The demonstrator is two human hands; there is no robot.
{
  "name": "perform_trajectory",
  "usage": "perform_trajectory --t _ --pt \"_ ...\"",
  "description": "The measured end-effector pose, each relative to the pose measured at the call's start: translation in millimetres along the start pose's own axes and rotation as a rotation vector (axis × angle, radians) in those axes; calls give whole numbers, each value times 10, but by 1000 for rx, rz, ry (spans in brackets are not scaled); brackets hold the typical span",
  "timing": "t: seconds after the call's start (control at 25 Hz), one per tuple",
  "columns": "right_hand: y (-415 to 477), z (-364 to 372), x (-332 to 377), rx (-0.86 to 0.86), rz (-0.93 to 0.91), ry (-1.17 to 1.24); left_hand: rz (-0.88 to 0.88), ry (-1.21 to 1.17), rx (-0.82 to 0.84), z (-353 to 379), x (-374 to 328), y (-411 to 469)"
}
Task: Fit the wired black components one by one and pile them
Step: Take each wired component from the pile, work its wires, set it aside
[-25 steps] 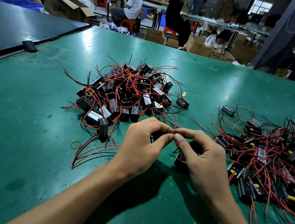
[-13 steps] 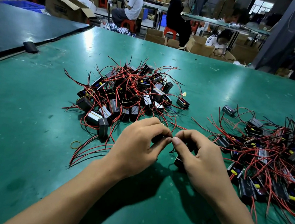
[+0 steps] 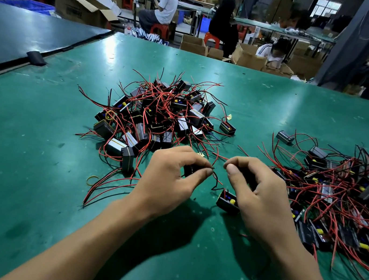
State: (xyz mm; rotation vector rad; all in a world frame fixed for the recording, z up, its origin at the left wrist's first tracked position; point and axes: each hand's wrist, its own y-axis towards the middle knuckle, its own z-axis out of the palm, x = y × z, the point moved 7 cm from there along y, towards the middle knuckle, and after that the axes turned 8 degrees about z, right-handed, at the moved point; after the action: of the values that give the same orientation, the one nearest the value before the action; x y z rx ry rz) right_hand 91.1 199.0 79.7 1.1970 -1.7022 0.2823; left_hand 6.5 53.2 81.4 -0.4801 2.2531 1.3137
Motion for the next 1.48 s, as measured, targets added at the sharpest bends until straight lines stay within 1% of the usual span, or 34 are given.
perform_trajectory --t 0.08,0.2,0.32,0.44,0.52,0.64,0.72,0.92,1.04,1.12,1.16,1.24,1.4,1.48 --pt "-3 60 -47 63 121 95 28 8 -8 2 -21 -8" --pt "-31 133 -49 126 204 181 105 55 11 30 -66 -35" --pt "-42 133 -93 126 279 274 197 176 30 54 -115 -62" --pt "-51 179 -148 163 354 348 280 315 25 49 -181 -66" --pt "-47 197 -173 187 387 378 306 361 23 47 -203 -63" --pt "-44 208 -205 214 401 383 292 359 35 51 -209 -61" --pt "-36 206 -174 194 314 259 255 333 49 53 -193 -64" --pt "-71 191 36 57 -87 -116 139 241 70 40 -122 -65" --pt "-159 157 167 -107 -338 -394 78 132 45 35 -73 -45" --pt "-191 145 230 -186 -412 -482 23 51 19 31 -30 -27" --pt "-195 146 242 -200 -420 -494 -1 24 16 33 -10 -23" --pt "-181 154 207 -171 -339 -432 -28 0 26 36 15 -27" --pt "-64 232 -13 99 33 38 -58 -11 52 34 44 -42" --pt "-37 269 -78 201 149 196 -72 -49 64 47 51 -44"
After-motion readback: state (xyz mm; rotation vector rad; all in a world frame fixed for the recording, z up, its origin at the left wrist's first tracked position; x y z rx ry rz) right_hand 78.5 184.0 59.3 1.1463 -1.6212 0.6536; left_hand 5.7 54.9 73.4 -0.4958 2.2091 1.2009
